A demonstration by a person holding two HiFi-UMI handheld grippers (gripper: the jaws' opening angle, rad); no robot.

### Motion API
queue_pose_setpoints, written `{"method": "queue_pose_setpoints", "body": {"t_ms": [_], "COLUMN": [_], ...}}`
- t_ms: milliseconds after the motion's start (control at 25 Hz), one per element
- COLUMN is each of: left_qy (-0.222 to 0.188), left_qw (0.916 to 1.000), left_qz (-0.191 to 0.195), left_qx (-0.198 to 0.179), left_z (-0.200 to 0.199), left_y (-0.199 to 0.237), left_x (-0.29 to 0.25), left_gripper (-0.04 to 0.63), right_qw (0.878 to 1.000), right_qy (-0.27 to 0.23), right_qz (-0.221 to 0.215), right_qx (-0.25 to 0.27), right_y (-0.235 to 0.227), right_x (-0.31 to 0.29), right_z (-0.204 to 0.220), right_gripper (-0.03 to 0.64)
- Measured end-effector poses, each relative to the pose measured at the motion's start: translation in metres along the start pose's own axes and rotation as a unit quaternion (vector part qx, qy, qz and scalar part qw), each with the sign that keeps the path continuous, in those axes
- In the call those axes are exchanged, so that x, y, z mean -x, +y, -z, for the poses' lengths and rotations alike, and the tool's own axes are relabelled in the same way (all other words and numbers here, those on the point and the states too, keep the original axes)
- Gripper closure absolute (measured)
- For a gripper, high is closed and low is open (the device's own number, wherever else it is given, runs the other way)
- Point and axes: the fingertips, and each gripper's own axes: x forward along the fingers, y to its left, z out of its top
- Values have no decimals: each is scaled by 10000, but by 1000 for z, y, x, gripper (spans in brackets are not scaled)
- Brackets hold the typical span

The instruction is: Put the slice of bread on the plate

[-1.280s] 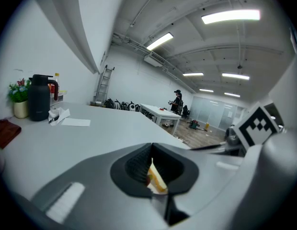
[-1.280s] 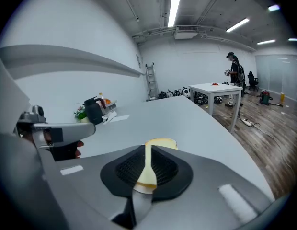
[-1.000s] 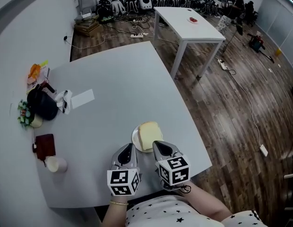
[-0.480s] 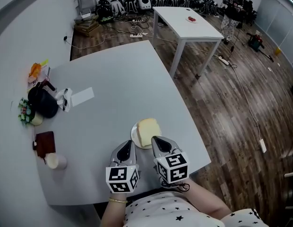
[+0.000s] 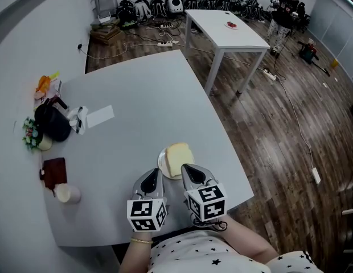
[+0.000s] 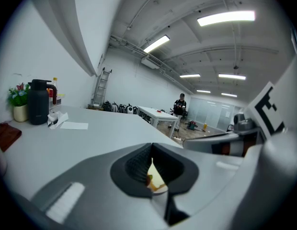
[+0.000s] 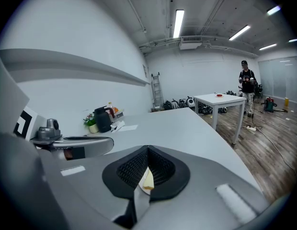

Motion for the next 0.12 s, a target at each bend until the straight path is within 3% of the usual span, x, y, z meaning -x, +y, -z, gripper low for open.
{"method": "queue_pose_setpoints", "body": {"t_ms": [120], "left_qy": [15], "left_qw": [10000], "left_qz": [-10], "left_qx": [-40], "left_z": [0], "left_y": [1], "left_x": [0], "left_gripper": [586], "right_qw": [10000], "right_qy": [-9], "right_qz": [-3], "right_qx": [-10], "right_y": [1], "right_x": [1], "right_z": [0], "right_gripper": [618]}}
